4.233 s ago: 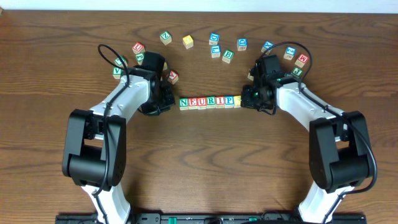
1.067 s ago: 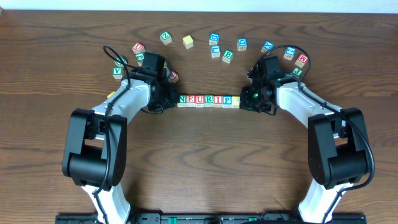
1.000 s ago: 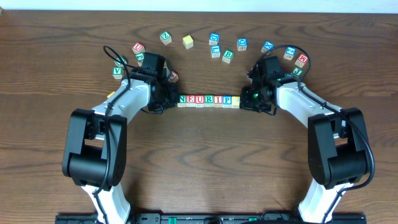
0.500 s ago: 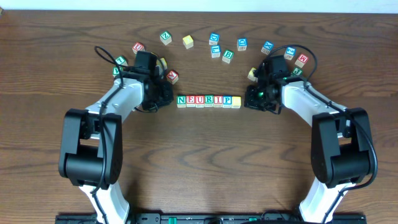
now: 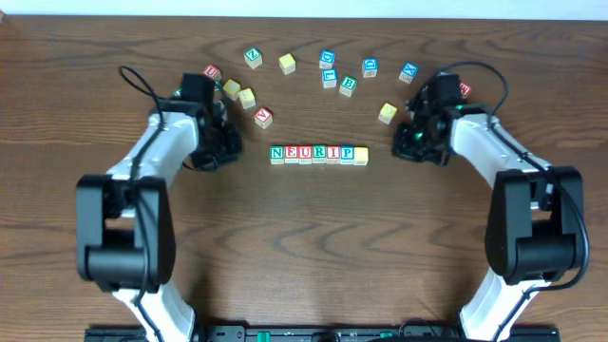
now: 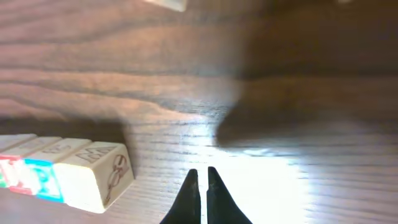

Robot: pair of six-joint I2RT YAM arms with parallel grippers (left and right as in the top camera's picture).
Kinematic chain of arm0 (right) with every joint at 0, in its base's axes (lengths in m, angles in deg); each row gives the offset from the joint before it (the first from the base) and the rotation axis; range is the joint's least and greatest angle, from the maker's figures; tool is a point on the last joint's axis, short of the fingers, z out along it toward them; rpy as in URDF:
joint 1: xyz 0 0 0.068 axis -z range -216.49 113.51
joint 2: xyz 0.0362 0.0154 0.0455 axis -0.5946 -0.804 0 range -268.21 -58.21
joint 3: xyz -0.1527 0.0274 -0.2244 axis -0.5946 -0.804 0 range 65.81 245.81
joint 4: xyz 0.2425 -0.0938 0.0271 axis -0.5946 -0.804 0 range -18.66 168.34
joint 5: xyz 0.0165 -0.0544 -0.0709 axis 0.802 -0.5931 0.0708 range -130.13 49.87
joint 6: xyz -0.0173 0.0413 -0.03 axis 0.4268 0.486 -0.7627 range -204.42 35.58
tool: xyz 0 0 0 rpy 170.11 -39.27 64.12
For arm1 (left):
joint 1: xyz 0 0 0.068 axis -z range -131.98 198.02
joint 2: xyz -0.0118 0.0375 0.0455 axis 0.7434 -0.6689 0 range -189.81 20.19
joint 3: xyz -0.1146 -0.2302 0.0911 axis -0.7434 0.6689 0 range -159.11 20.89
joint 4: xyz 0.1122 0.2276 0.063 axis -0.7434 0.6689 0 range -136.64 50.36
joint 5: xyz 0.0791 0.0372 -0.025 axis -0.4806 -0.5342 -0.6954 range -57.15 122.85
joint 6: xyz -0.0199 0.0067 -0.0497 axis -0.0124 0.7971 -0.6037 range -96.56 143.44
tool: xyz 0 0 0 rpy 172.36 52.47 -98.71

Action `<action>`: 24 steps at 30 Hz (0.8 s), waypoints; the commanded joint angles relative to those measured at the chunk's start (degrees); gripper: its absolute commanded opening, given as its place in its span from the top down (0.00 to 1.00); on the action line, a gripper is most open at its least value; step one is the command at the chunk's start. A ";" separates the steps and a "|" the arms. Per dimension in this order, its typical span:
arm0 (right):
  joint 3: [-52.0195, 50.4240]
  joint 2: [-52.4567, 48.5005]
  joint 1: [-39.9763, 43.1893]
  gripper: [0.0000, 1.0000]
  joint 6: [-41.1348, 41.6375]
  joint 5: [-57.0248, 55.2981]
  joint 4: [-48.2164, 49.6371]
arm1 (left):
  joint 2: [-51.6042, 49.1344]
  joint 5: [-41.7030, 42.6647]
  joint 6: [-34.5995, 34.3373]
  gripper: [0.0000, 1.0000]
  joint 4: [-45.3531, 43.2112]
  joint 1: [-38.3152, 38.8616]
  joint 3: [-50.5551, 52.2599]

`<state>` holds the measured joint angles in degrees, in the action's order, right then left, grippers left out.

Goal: Spell out NEURIPS

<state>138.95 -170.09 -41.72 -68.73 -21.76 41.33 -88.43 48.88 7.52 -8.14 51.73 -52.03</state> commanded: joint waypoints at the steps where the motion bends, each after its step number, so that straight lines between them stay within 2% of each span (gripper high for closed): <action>1: 4.35 5.46 1.07 0.97 -3.98 -0.48 -2.95 | 9.40 -7.32 2.82 0.92 3.69 -1.36 -6.29; 2: 5.03 6.62 1.16 0.96 -4.42 -0.57 -3.91 | 11.15 -8.31 2.82 0.91 4.39 -1.66 -7.02; 6: 6.51 12.13 1.22 0.85 -4.66 -3.32 -6.97 | 19.65 -11.50 2.80 0.66 4.57 -3.26 -7.61; 8: 6.58 16.50 1.25 0.63 -4.66 -5.40 -8.55 | 24.26 -13.57 2.82 0.52 5.03 -4.17 -7.58; 9: 6.58 18.47 1.31 0.54 -4.63 -6.45 -9.18 | 26.38 -14.73 2.82 0.28 5.53 -4.63 -7.58; 10: 6.58 19.74 1.31 0.47 -4.63 -7.17 -9.60 | 27.65 -15.80 2.82 0.13 5.90 -4.87 -7.58; 11: 6.58 21.81 1.31 0.36 -4.63 -8.09 -10.21 | 29.05 -16.57 2.82 0.02 6.34 -5.16 -7.58; 12: 6.58 24.57 1.29 0.24 -4.63 -9.35 -10.88 | 31.08 -16.94 2.82 0.02 7.56 -5.49 -7.56; 16: 6.58 31.76 1.31 0.01 -4.63 -11.41 -12.63 | 34.18 -16.92 2.80 0.02 9.44 -5.57 -7.56; 24: 6.58 42.36 1.29 0.01 -4.63 -13.53 -15.91 | 34.51 -16.92 2.80 0.02 9.46 -5.57 -7.56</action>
<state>144.66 -130.59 -40.67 -73.15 -33.65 26.09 -53.89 32.88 9.99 1.15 46.33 -59.20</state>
